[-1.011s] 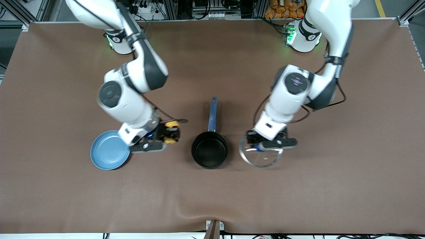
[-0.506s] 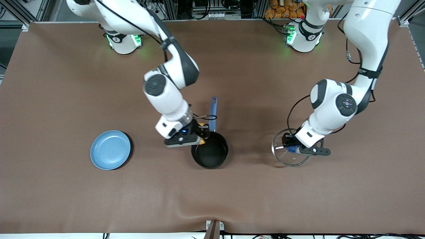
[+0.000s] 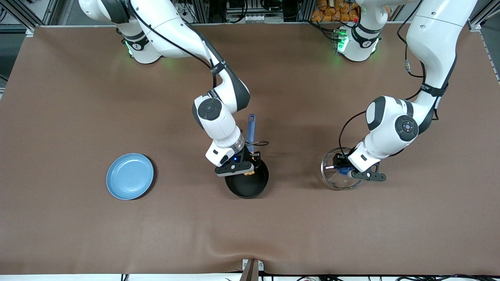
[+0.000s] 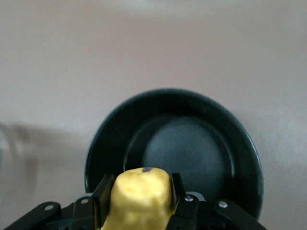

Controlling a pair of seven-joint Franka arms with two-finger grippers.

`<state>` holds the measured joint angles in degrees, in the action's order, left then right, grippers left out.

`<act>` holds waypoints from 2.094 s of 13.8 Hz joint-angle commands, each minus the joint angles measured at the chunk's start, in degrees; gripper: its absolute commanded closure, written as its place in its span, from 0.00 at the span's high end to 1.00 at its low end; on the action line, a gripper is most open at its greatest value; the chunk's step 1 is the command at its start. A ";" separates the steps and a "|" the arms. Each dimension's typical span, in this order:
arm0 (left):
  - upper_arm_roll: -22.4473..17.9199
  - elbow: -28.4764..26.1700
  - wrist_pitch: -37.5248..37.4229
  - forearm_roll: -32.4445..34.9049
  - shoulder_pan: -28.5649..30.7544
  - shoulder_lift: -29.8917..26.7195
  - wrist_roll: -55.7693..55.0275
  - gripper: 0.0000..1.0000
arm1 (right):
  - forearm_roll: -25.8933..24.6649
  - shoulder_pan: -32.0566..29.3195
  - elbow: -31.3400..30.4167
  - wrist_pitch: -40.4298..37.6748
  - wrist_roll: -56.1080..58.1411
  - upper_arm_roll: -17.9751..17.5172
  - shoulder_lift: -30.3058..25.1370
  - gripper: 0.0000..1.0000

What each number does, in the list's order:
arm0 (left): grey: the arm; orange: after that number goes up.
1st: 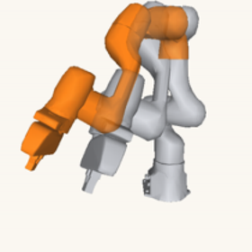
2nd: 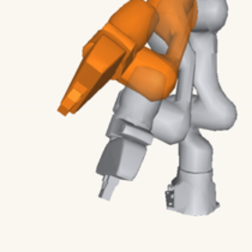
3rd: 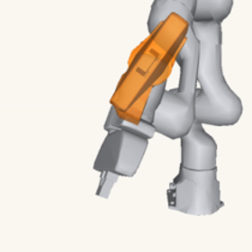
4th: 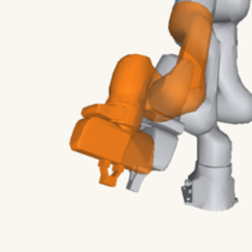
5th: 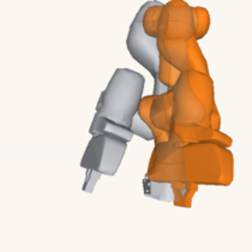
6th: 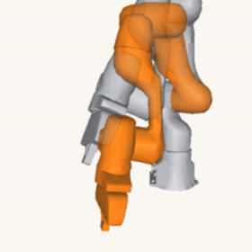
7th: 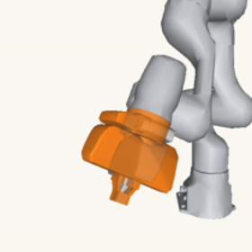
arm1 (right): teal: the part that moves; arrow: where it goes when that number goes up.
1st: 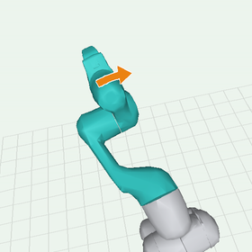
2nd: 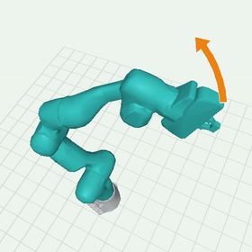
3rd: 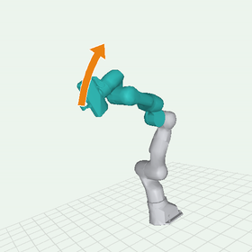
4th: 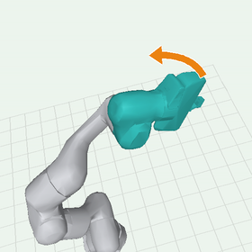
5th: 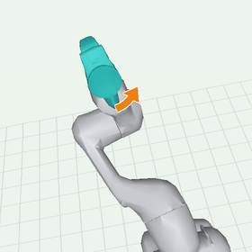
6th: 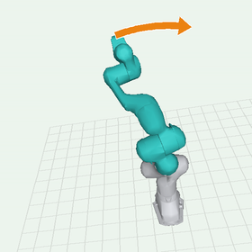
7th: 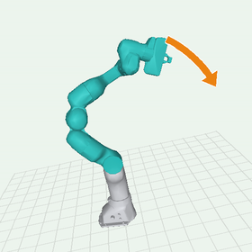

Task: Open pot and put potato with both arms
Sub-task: 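Carry the potato over the pot while the left gripper moves the lid aside, then lower the potato into the pot while the left gripper sets the lid down, then open the right gripper to release the potato while the left gripper withdraws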

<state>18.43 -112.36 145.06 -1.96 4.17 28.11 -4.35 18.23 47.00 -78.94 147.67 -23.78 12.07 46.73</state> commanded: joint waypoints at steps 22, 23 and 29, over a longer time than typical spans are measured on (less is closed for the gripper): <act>0.29 9.93 -28.46 -0.50 8.57 -16.41 7.08 1.00 | 0.05 -2.61 11.97 1.57 3.83 0.49 12.77 0.02; 0.29 14.58 -34.78 -0.67 8.57 -16.94 6.38 1.00 | 0.05 -2.61 11.97 1.57 3.83 0.41 12.77 0.23; 0.38 31.66 -48.99 -3.13 8.66 -17.21 -5.48 1.00 | 0.05 -3.05 11.88 1.48 4.97 0.49 10.85 1.00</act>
<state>18.46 -84.57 97.93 -3.32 12.57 9.61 -6.80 18.19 44.72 -68.26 149.37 -20.49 12.96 58.13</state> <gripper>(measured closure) 0.000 0.106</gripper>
